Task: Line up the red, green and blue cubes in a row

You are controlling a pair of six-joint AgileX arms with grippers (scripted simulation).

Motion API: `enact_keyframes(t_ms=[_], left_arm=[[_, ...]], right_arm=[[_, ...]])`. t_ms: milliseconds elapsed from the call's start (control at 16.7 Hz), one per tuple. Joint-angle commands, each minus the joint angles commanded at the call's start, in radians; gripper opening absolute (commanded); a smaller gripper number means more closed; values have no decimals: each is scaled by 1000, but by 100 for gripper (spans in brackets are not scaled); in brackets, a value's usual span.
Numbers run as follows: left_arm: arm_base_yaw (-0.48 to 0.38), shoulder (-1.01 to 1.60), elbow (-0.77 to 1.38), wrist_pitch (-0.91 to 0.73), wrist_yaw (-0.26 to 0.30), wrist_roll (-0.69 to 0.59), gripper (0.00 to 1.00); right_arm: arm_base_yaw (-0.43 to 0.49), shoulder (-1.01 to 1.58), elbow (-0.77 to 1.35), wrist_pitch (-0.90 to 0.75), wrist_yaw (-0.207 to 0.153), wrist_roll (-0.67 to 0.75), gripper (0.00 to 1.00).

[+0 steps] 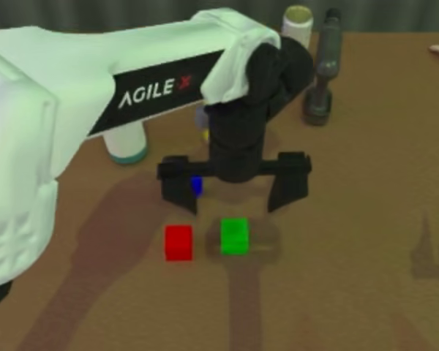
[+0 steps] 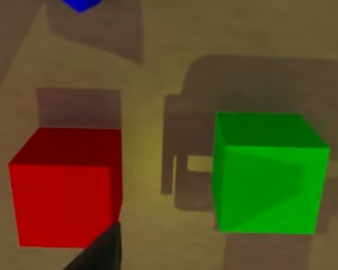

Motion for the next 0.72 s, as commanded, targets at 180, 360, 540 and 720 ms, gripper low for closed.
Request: enact_keyframes(t_ms=[180,360,540,720], left_arm=[[5,-20,41,-52,0,0,100],[-1,-16,39,-50,0,0,100],[8,-11,49,-50,0,37,100],[41,11,75,-55,1,165,100]], right_arm=[[0,0,0,0,0,0,100],[0,0,0,0,0,0,100],[0,0,0,0,0,0,100],[0,0,0,0,0,0,100]])
